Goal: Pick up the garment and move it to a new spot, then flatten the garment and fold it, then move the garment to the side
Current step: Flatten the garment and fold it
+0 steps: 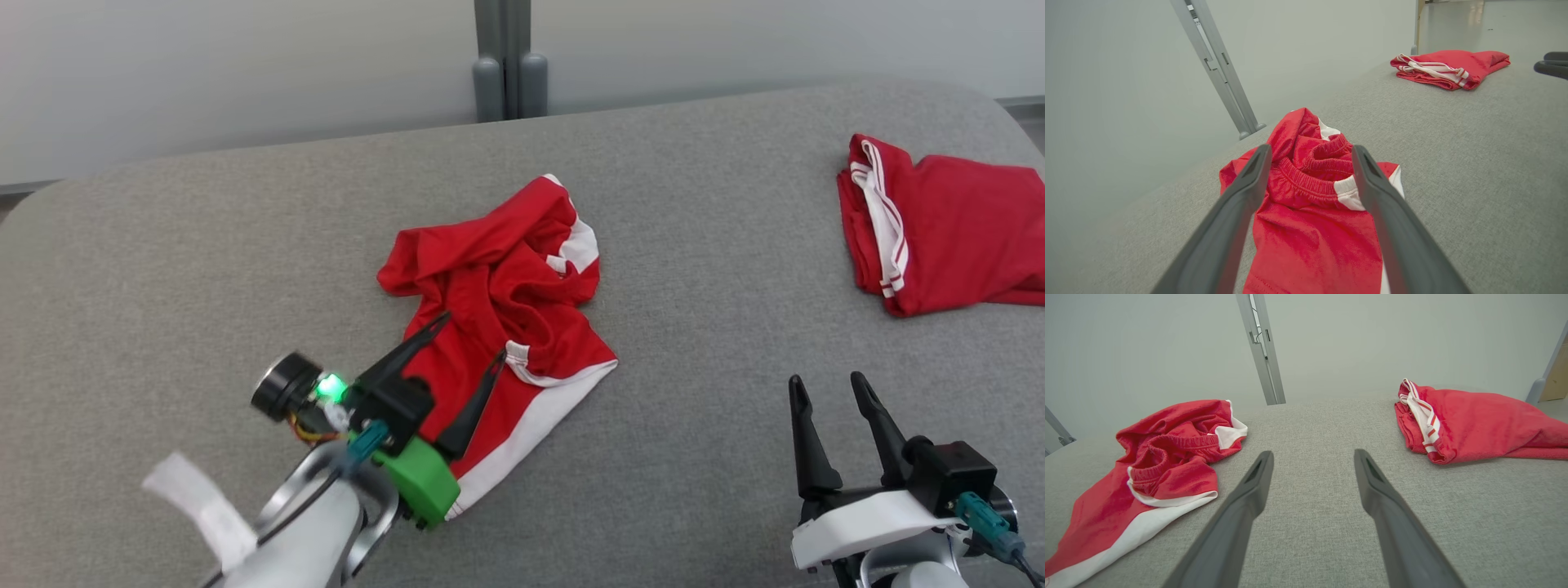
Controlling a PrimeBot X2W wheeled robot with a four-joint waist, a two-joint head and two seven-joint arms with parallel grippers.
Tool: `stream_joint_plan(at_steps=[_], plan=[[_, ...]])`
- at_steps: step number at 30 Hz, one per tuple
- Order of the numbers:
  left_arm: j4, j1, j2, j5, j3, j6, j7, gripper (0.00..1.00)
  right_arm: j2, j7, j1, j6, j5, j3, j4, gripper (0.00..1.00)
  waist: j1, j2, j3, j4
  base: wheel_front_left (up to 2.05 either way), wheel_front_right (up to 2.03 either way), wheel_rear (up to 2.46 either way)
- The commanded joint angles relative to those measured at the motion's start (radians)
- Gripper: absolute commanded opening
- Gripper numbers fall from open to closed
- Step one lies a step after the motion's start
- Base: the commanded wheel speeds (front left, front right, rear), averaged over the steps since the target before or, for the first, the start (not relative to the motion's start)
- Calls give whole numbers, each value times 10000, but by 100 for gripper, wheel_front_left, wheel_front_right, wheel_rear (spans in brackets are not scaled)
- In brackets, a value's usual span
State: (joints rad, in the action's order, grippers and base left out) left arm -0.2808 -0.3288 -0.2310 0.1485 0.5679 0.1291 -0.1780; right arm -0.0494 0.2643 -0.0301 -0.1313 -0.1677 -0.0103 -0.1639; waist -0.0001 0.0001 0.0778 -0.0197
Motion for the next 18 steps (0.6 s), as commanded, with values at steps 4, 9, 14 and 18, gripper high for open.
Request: stream_joint_plan(at_steps=[4,9,14,18], plan=[[-820,-2388,-733,736,2505,25,1037,100,-19,-2,338,11,-133,158,-11,100,1,-1,877,-895,0,0,0],[-1604,-4301,-1446,1976,5142,11,1890,100,-16,-2,415,11,-155,269,-39,100,1,-1,1196,-1375,0,0,0],[-2188,-5405,-2009,3145,6680,4,2175,100,-16,-2,326,11,-201,93,7,100,1,-1,1321,-1599,0,0,0],[-2456,-5618,-2122,3550,7035,4,2252,100,-16,-2,267,11,-179,53,-19,100,1,-1,1355,-1575,0,0,0]])
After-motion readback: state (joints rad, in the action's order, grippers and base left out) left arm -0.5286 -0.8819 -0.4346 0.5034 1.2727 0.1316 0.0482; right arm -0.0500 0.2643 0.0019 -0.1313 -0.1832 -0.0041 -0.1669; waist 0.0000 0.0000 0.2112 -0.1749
